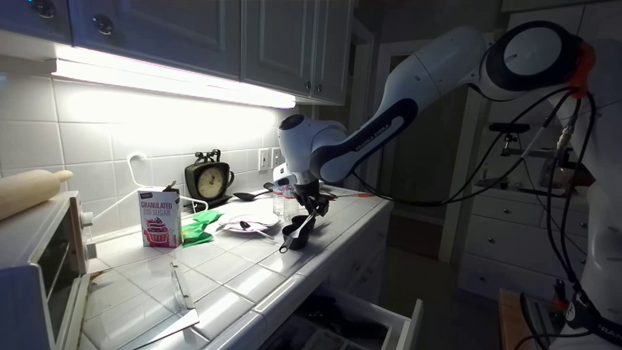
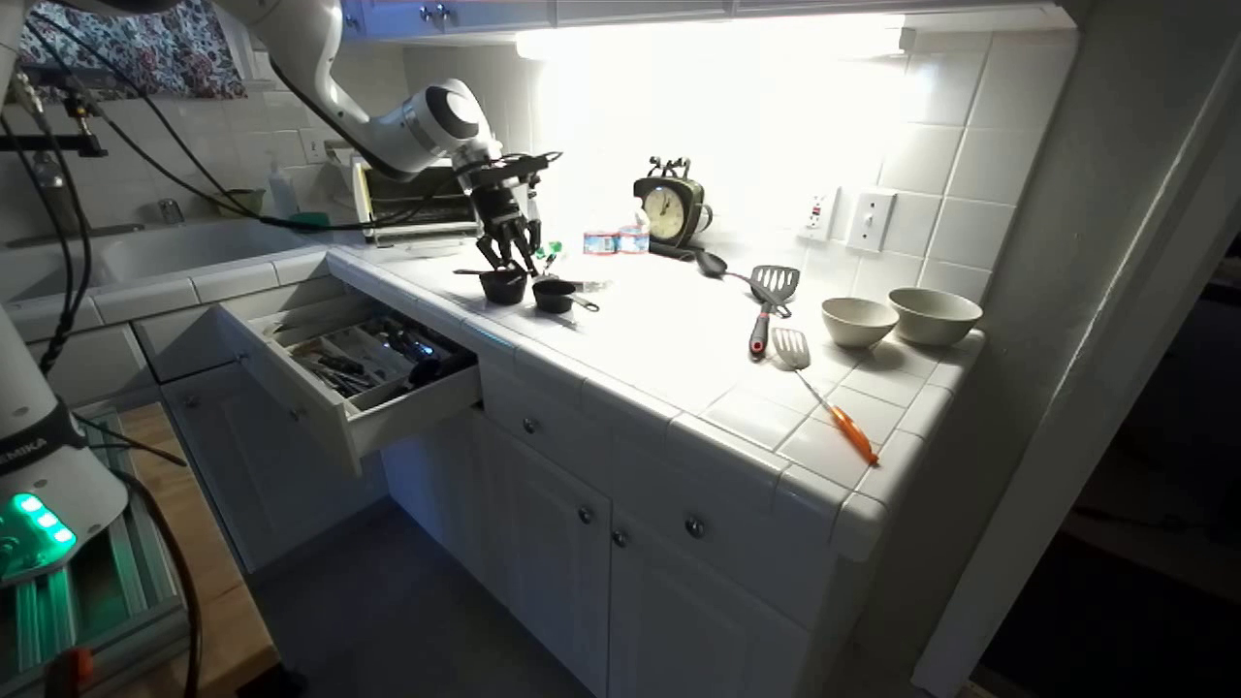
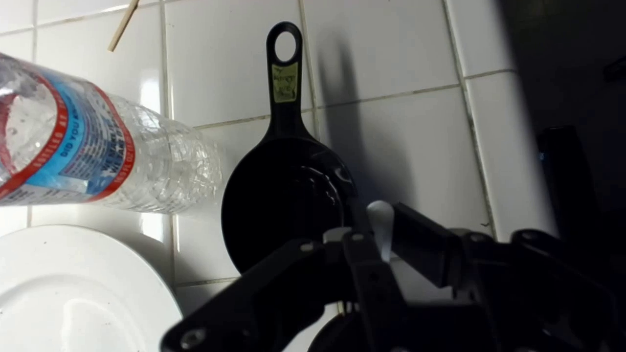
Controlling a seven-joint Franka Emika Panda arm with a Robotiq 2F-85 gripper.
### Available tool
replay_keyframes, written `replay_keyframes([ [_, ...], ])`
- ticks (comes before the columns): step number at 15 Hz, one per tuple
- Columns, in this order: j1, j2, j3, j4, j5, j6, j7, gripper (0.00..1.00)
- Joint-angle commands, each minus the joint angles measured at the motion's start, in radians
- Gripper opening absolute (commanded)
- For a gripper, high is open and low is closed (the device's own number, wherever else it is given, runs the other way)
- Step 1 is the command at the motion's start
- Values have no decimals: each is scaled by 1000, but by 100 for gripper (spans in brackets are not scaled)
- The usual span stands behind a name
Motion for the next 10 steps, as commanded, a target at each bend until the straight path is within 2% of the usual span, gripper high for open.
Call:
replay_keyframes([
  [1, -20, -9, 17, 9, 55, -5, -27, 4],
  [10, -40, -32, 17, 4, 138, 5, -44, 4],
])
